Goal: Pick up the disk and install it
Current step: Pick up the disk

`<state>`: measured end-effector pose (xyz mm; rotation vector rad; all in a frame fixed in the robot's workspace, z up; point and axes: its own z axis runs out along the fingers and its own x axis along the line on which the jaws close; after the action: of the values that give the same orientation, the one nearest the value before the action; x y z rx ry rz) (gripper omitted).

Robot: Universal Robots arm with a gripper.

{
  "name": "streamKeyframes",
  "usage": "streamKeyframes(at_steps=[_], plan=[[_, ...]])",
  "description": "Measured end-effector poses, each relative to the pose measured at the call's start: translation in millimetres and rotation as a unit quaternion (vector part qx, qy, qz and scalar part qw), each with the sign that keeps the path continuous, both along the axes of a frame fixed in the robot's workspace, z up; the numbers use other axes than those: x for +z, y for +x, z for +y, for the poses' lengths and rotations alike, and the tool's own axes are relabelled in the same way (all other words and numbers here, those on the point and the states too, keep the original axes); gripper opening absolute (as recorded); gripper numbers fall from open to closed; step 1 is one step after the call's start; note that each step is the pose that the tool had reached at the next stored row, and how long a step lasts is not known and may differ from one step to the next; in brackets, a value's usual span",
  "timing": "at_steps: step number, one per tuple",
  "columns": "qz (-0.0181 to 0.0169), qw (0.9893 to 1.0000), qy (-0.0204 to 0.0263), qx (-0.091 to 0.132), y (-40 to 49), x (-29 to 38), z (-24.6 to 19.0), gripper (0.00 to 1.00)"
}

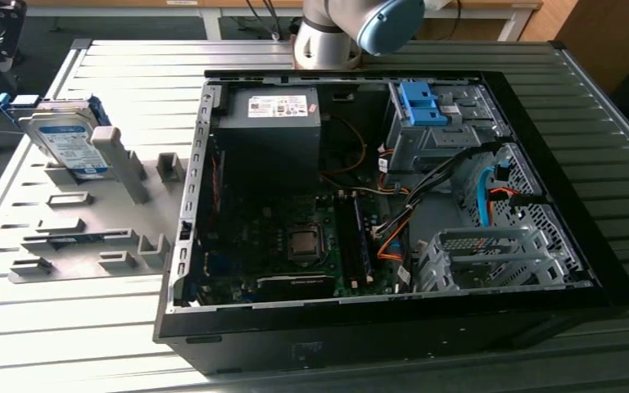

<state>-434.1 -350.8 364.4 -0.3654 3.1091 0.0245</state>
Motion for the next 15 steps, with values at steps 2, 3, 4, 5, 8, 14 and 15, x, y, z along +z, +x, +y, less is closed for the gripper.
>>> streamKeyframes(at_steps=[2, 3, 4, 5, 8, 14, 15], plan=[[0.0, 1.0, 0.0, 0.0, 0.0, 0.0, 0.0, 0.11], [0.0, 1.0, 0.0, 0.0, 0.0, 0.0, 0.0, 0.11], [0.0, 1.0, 0.0, 0.0, 0.0, 0.0, 0.0, 0.11], [0.0, 1.0, 0.0, 0.0, 0.0, 0.0, 0.0, 0.11], [0.0, 1.0, 0.0, 0.0, 0.0, 0.0, 0.0, 0.11], [0.0, 1.0, 0.0, 0.003, 0.0, 0.0, 0.0, 0.11], [0.0, 1.0, 0.0, 0.009, 0.0, 0.0, 0.0, 0.11]])
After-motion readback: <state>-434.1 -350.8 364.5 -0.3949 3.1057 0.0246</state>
